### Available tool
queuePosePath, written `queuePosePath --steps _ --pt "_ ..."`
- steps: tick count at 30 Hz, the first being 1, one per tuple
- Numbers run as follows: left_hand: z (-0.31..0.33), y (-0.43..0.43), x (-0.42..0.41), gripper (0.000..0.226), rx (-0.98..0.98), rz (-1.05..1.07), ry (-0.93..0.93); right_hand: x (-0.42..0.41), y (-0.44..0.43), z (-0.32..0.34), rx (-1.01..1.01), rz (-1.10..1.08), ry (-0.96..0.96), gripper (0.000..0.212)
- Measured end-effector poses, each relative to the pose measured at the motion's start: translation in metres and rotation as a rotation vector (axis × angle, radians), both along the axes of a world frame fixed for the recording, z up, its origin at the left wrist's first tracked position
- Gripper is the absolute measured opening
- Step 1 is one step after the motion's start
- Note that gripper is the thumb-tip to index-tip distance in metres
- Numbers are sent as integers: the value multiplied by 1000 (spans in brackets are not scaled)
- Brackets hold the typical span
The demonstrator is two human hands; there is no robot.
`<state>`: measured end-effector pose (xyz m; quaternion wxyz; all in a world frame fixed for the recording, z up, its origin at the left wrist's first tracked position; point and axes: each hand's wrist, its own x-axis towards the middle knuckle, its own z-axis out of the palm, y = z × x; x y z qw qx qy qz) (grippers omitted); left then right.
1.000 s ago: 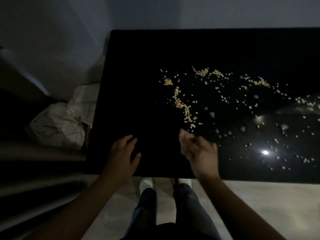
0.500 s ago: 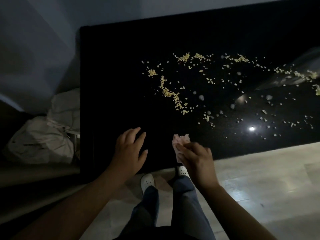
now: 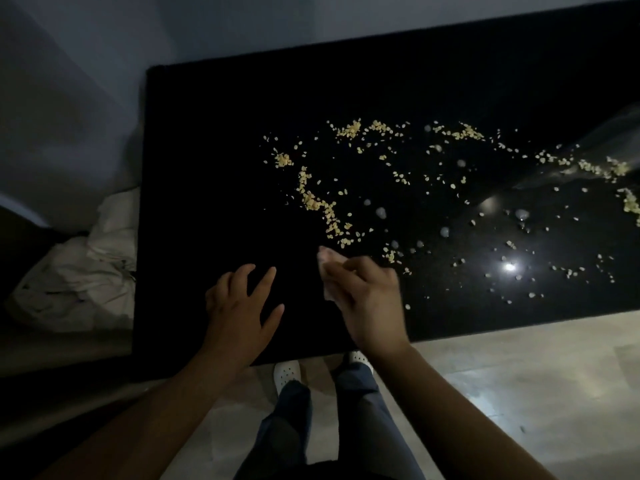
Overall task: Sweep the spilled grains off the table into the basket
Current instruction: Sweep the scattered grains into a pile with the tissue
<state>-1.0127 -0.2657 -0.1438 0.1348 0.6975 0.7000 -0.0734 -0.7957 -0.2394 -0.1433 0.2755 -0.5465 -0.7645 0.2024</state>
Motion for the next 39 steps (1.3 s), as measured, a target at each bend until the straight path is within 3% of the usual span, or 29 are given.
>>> queuePosePath --steps 8,12,16,22,26,31,34,39 --pt "1 3 -3 62 7 34 -49 -11 52 -28 -8 140 -115 38" --pt "5 17 -6 59 60 68 -104 41 75 -25 -48 -122 -192 33" --pt "5 43 -25 62 75 33 -190 42 75 -5 -18 -294 -106 24" --pt "-3 77 -77 60 71 -9 -192 -75 62 11 -40 -36 30 29" --pt "-8 87 -102 56 76 -42 -258 -99 80 -5 -95 -5 -43 31" --pt "-15 95 -111 56 92 -82 -340 -33 98 -20 -61 -282 -213 37" --pt "-16 95 -111 60 102 -84 -372 -6 98 -15 -71 -425 -137 31" --pt "-14 94 -113 59 120 -86 -398 -77 81 10 6 -239 -76 25"
